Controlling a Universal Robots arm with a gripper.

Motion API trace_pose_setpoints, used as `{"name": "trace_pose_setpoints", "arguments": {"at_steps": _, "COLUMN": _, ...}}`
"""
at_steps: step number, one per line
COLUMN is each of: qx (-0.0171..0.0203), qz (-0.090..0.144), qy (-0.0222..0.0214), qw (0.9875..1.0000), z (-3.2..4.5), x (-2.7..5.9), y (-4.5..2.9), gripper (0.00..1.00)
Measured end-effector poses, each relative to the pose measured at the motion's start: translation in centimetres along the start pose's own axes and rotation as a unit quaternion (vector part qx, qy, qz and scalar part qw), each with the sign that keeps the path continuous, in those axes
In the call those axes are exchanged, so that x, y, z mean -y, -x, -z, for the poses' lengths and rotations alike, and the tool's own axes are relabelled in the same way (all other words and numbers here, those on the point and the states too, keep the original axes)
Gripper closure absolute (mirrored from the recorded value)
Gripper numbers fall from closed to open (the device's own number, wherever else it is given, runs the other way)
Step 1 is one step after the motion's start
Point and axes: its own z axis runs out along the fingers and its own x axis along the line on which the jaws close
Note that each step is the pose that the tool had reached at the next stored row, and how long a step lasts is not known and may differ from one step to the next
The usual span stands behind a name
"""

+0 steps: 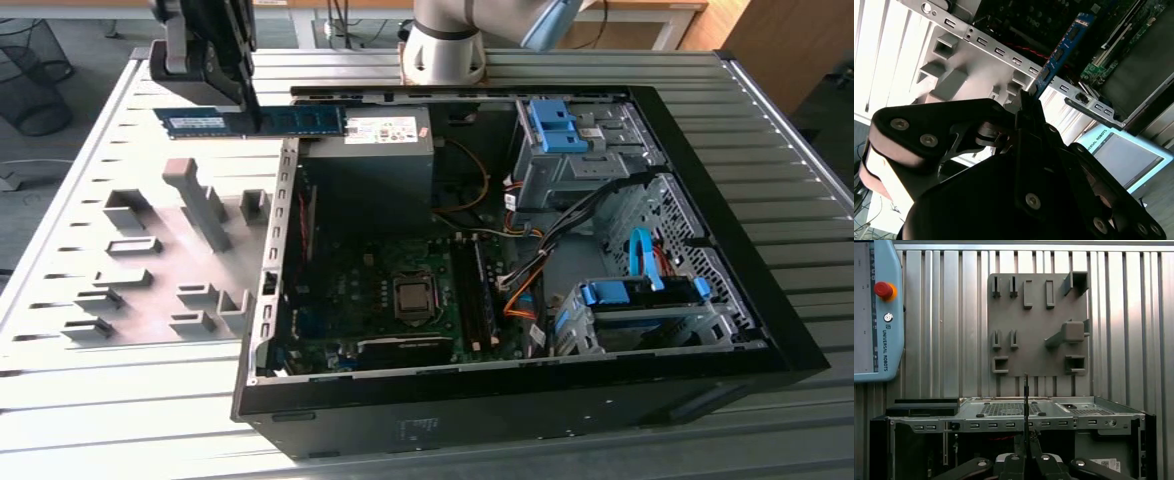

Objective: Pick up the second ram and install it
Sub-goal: 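Pick up the second ram and move it above second insertion slot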

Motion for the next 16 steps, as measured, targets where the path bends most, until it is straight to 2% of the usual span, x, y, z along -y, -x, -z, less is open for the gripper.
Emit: {"name": "trace_pose_setpoints", "arguments": {"at_steps": 16, "qx": 0.0000, "qz": 0.000, "qy": 0.0000, "qw": 1.0000, "z": 0.05, "x": 2.33, "y": 0.07, "gripper": 0.86}}
